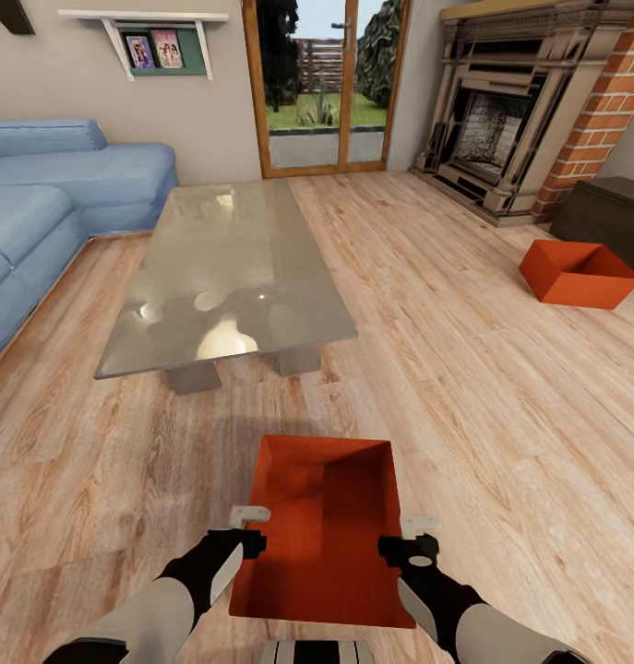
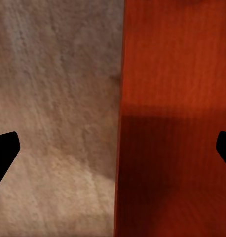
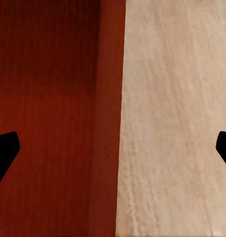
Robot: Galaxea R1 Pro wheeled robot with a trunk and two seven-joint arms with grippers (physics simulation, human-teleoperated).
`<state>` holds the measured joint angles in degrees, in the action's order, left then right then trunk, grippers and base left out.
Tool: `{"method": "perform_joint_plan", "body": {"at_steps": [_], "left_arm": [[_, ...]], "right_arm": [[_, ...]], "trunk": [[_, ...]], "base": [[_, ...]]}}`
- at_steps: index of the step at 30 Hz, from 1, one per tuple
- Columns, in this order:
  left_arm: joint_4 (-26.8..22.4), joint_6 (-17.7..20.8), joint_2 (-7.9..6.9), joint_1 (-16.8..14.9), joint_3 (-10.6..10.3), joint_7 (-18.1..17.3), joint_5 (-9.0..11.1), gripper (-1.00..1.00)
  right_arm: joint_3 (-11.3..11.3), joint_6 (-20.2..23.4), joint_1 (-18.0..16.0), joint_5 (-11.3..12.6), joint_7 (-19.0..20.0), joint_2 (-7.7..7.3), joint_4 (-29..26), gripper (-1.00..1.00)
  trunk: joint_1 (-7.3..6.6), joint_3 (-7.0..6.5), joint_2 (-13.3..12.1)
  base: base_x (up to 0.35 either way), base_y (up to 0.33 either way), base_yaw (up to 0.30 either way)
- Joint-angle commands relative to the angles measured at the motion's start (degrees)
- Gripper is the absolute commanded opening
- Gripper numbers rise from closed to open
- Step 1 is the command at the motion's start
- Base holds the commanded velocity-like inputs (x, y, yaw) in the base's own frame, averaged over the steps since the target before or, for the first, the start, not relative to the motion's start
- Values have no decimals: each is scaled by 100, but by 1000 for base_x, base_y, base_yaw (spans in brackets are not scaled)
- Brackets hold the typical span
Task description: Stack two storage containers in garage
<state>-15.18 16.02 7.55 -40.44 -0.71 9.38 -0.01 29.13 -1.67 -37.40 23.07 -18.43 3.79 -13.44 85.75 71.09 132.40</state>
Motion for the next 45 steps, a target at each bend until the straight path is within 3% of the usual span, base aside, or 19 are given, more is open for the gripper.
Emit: {"method": "perform_joint_plan", "body": {"at_steps": [1, 27, 33, 45], "left_arm": [[-12, 34, 1, 1, -8, 20, 1, 100], [-29, 41, 0, 1, -8, -24, 24, 100], [-29, 70, 1, 1, -8, -37, 20, 100], [-30, 65, 1, -2, -8, -33, 21, 100]], "right_arm": [[48, -17, -4, 59, -28, -1, 0, 100], [57, 2, -4, 48, 34, -10, -1, 100], [57, -7, -4, 48, 35, -10, -1, 100], [65, -17, -4, 48, 41, -10, 3, 100]], "trunk": [[-1, 4, 1], [-1, 4, 1], [131, 112, 242], [131, 112, 242]], "base": [[0, 0, 0], [0, 0, 0], [0, 0, 0], [0, 0, 0]]}}
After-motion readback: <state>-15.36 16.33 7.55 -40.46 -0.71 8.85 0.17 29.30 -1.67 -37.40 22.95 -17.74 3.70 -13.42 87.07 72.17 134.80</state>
